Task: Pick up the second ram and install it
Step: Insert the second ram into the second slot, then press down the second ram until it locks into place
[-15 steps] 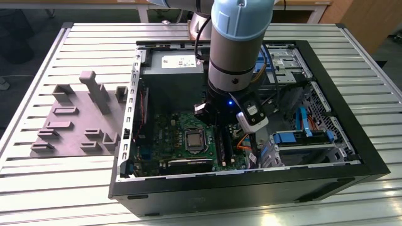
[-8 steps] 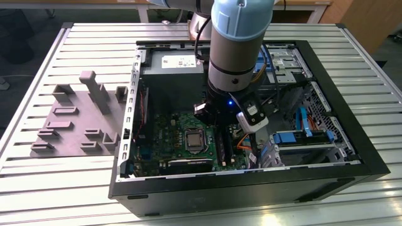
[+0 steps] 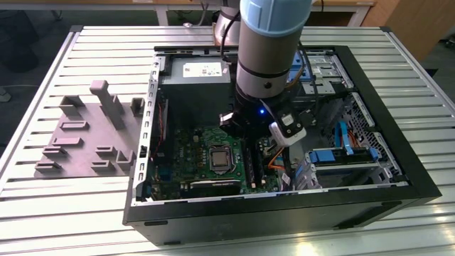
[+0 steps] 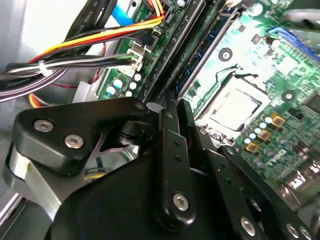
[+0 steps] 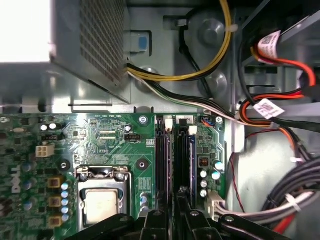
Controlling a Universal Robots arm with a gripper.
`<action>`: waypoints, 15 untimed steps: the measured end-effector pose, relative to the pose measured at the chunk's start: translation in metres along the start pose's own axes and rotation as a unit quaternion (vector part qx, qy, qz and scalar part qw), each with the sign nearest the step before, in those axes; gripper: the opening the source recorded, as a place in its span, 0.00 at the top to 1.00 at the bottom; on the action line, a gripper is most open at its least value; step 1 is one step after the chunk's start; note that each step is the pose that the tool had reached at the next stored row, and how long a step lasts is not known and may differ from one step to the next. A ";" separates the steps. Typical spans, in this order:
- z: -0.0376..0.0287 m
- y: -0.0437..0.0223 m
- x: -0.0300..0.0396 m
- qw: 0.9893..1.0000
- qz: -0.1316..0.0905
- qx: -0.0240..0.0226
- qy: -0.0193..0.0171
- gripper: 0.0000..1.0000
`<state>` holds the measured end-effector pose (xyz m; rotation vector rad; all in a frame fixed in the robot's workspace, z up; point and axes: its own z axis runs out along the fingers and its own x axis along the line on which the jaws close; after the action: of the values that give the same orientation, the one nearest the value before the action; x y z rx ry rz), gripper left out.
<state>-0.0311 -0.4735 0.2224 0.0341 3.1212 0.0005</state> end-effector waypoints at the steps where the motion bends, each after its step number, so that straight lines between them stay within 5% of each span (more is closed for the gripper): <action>1: -0.0032 0.0000 -0.0001 1.000 0.000 0.000 0.000 0.78; 5: -0.0133 0.0000 -0.0003 1.000 0.000 0.000 0.000 0.78; 15: -0.0091 0.0000 -0.0002 1.000 0.000 0.000 0.000 0.89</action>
<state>-0.0310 -0.4735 0.2316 0.0339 3.1212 0.0006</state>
